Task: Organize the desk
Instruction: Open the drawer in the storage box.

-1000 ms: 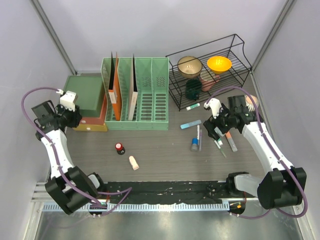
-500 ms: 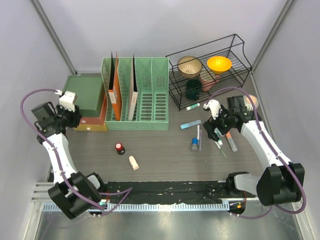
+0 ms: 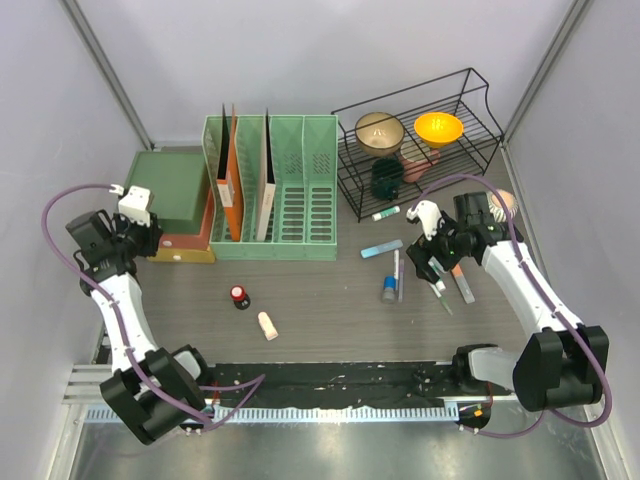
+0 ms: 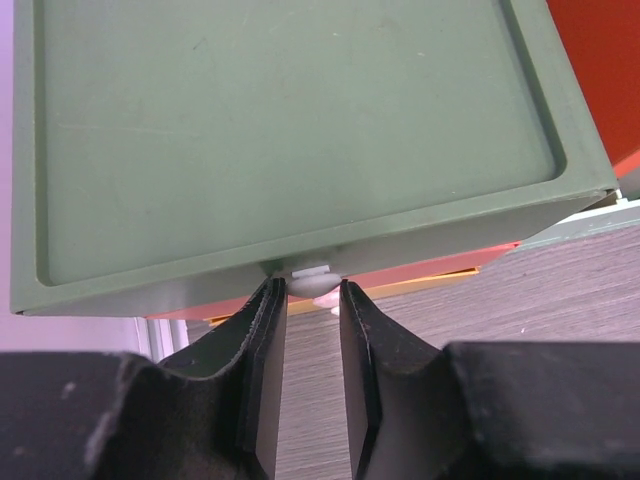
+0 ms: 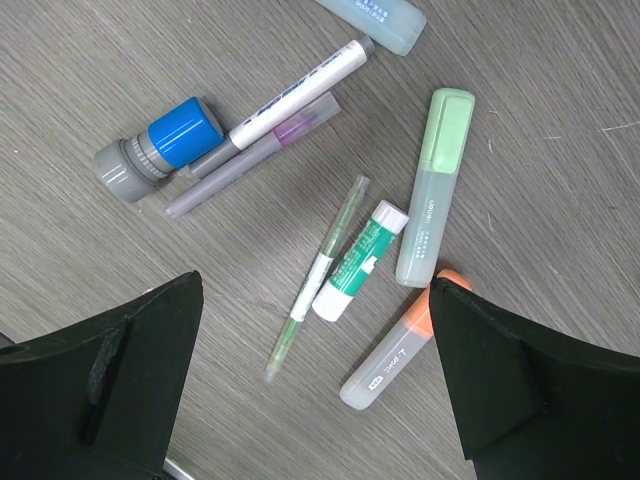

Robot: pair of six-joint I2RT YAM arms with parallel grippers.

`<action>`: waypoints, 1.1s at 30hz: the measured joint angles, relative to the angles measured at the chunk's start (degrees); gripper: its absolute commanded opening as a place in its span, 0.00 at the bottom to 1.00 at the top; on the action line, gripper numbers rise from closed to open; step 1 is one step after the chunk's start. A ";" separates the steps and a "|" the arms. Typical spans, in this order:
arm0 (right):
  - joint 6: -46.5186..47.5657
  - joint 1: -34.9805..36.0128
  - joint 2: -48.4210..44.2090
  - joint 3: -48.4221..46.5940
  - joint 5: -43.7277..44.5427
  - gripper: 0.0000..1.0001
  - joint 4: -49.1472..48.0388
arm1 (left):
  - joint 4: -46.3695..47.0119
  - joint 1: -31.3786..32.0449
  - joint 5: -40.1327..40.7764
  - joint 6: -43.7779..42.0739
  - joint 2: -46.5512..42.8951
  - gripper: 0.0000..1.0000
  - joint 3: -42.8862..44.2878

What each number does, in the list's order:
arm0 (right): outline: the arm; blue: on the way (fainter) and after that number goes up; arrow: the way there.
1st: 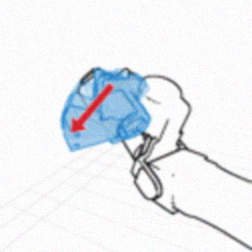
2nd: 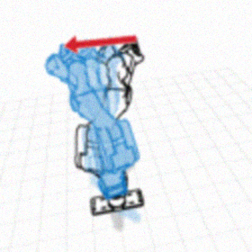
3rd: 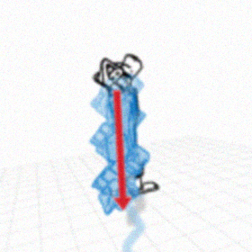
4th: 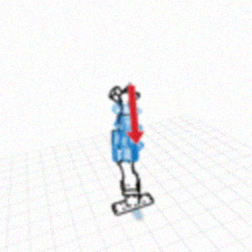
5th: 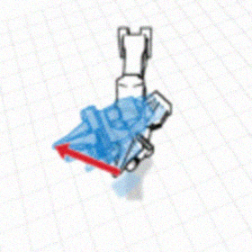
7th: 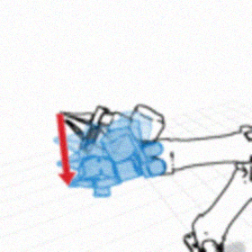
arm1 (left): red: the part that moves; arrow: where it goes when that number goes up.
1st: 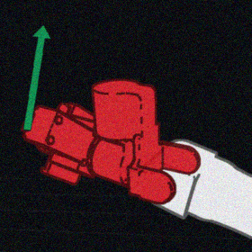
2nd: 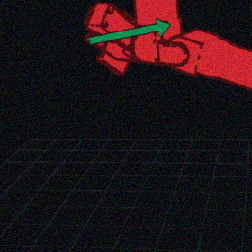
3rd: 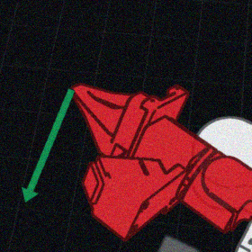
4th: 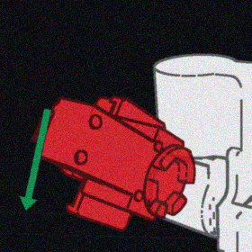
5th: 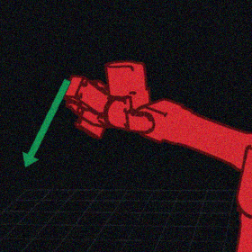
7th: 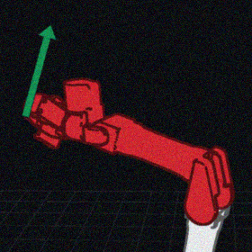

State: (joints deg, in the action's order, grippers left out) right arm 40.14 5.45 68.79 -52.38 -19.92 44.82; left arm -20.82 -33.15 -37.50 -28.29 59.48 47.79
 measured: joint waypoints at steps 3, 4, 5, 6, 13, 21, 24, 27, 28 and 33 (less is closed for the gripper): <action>0.13 -0.07 0.28 0.04 -0.17 0.98 0.00 | 0.48 0.00 0.07 0.50 -0.28 0.24 -0.35; 0.20 -0.07 0.37 0.09 -0.22 0.99 0.00 | 0.46 0.00 0.13 0.70 -0.39 0.22 -0.37; 0.22 -0.07 0.37 0.11 -0.24 0.99 -0.02 | 0.48 0.00 0.15 0.79 -0.44 0.22 -0.39; 0.26 -0.09 0.37 0.17 -0.28 0.99 0.00 | 0.48 0.00 0.15 0.87 -0.50 0.21 -0.42; 0.35 -0.35 0.74 0.59 -0.55 0.99 0.02 | 0.61 0.00 0.17 0.90 -0.94 0.09 -0.70; 0.76 -0.72 1.64 0.63 -0.81 0.99 -0.02 | -0.50 0.00 0.44 0.79 -3.48 0.06 -1.88; 0.96 -0.83 2.01 0.63 -0.98 0.98 0.00 | -0.90 -0.02 0.72 0.72 -5.05 0.06 -2.73; 1.22 -0.90 2.64 0.63 -1.05 0.99 -0.02 | -1.20 -0.02 0.94 0.66 -5.92 0.06 -3.15; 1.36 -1.03 2.89 0.63 -1.09 0.99 0.00 | -1.29 -0.02 1.01 0.61 -5.99 0.06 -3.15; 1.60 -1.22 3.21 0.63 -1.27 0.99 0.00 | -1.36 -0.02 1.03 0.55 -6.01 0.01 -3.15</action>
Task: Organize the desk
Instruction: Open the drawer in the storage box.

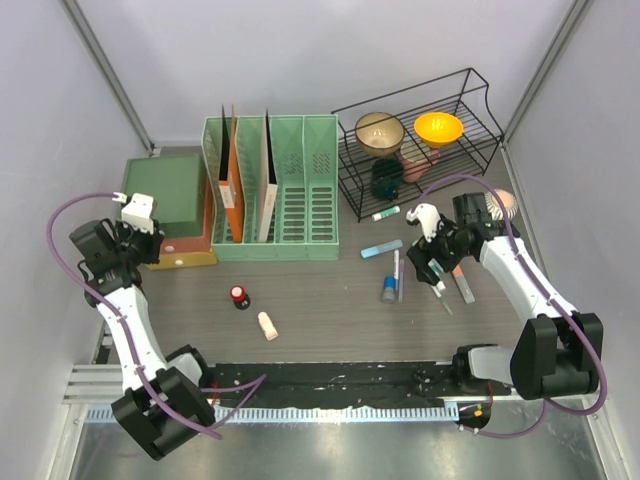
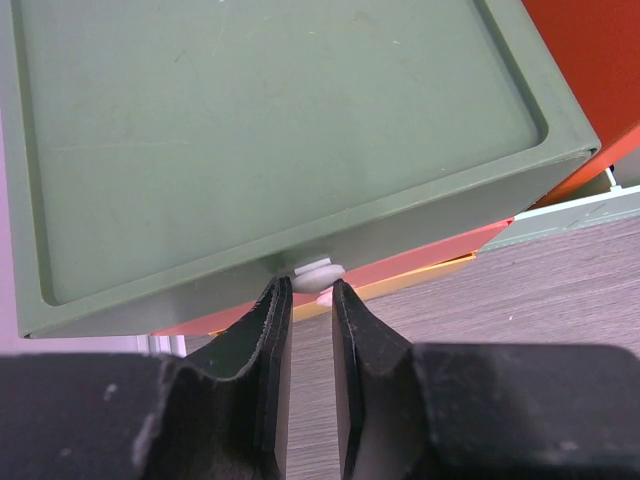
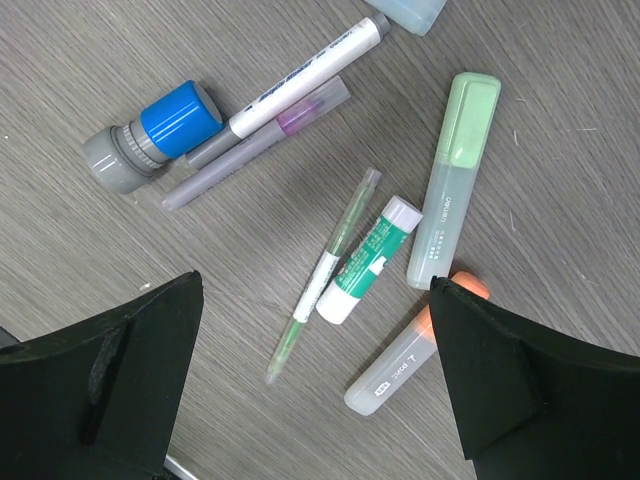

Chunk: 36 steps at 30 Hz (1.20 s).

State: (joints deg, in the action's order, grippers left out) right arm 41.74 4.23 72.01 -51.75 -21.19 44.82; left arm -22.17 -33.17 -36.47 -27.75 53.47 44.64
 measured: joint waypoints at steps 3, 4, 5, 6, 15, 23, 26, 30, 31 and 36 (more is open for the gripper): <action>0.02 -0.22 0.00 0.00 -0.07 0.99 0.00 | -0.09 -0.02 0.00 -0.17 0.02 0.00 0.00; 0.02 -0.24 0.00 0.02 -0.09 0.98 0.00 | -0.13 -0.02 0.00 -0.22 0.02 0.00 0.00; 0.04 -0.24 0.02 0.02 -0.13 0.99 -0.02 | -0.17 -0.02 -0.02 -0.44 0.02 0.00 0.00; 0.04 -0.26 0.04 0.02 -0.17 0.99 0.00 | -0.24 -0.02 -0.02 -0.70 0.02 0.00 0.00; 0.81 -0.28 2.51 -4.94 -3.23 0.99 4.52 | -0.35 -0.02 0.00 -1.29 -0.72 0.00 -0.42; -0.04 2.29 4.63 -21.33 -7.56 0.99 8.44 | -0.83 -0.24 0.13 -0.72 -2.32 0.00 -1.09; -0.50 4.57 4.63 -23.02 -8.35 0.99 8.50 | -1.05 -0.24 0.66 -0.61 -3.48 0.00 -1.73; -1.22 6.32 5.09 -22.62 -8.72 0.99 9.27 | -0.92 -0.22 1.31 -0.59 -4.07 0.00 -2.12; -1.36 6.45 5.18 -22.29 -8.72 1.00 9.31 | -0.90 -0.22 1.36 -0.70 -4.04 0.00 -2.14; -1.40 6.62 5.77 -20.63 -8.70 1.00 9.31 | -0.59 -0.35 1.25 -1.01 -3.02 0.00 -1.81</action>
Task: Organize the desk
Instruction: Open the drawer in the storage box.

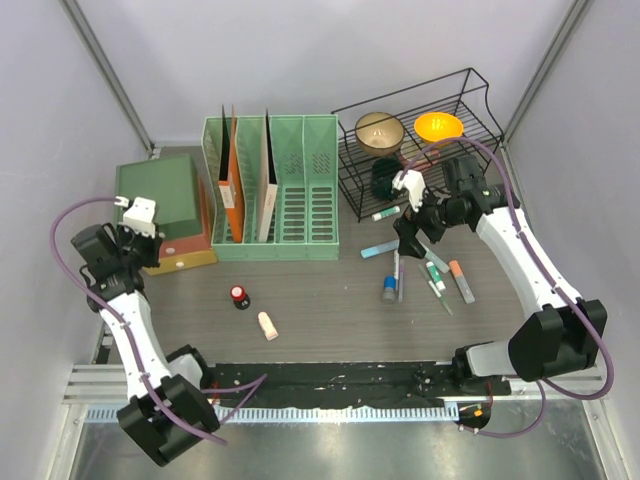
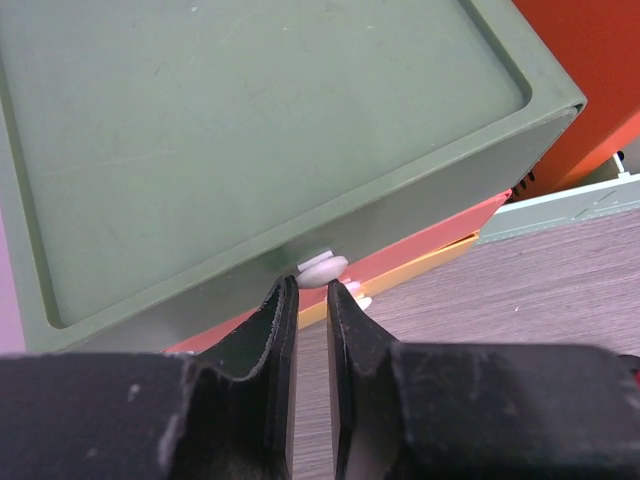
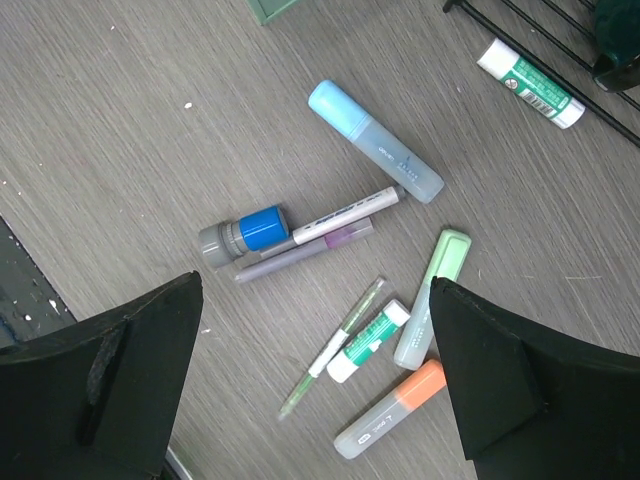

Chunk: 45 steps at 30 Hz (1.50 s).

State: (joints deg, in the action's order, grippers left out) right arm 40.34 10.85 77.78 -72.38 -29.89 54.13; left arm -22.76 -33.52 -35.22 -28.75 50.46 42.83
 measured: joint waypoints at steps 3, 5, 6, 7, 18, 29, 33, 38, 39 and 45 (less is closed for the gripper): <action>0.00 0.04 0.24 0.28 0.02 0.99 -0.02 | 0.22 -0.11 -0.63 0.00 2.38 0.00 1.33; 0.00 0.07 0.24 0.33 0.00 1.00 -0.04 | 0.39 -0.15 -1.09 0.00 4.22 0.00 2.34; 0.00 0.09 0.24 0.35 0.00 0.99 -0.04 | 0.57 -0.17 -1.29 0.00 5.46 0.01 2.99; 0.00 0.11 0.24 0.39 0.00 0.99 -0.07 | 0.72 -0.20 -1.38 0.00 6.54 0.02 3.41; 0.04 0.28 1.03 2.29 0.22 0.99 -0.13 | -2.43 -0.26 -2.73 -0.68 8.48 0.57 5.11; 0.04 0.31 3.61 2.75 0.28 0.99 -0.37 | -3.41 -0.24 -0.76 8.63 0.31 0.68 5.09; -0.17 0.31 3.61 2.73 0.26 0.99 -0.35 | -3.91 -0.24 0.35 11.56 0.52 0.68 5.07; -2.43 1.68 3.87 0.79 1.51 0.99 -0.02 | -3.93 -0.24 2.25 16.61 -1.20 0.69 4.94; -3.37 2.64 4.22 -0.37 2.34 1.00 -0.04 | -4.04 -0.24 2.82 17.90 -1.86 0.69 4.94; -9.27 13.14 7.85 -10.21 8.74 1.00 -0.39 | -6.88 -0.17 4.96 23.30 -4.33 0.67 7.23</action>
State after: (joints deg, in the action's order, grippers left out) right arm 31.07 23.99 85.62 -82.59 -21.15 53.74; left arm -29.65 -33.69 -30.26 -5.45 46.13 50.06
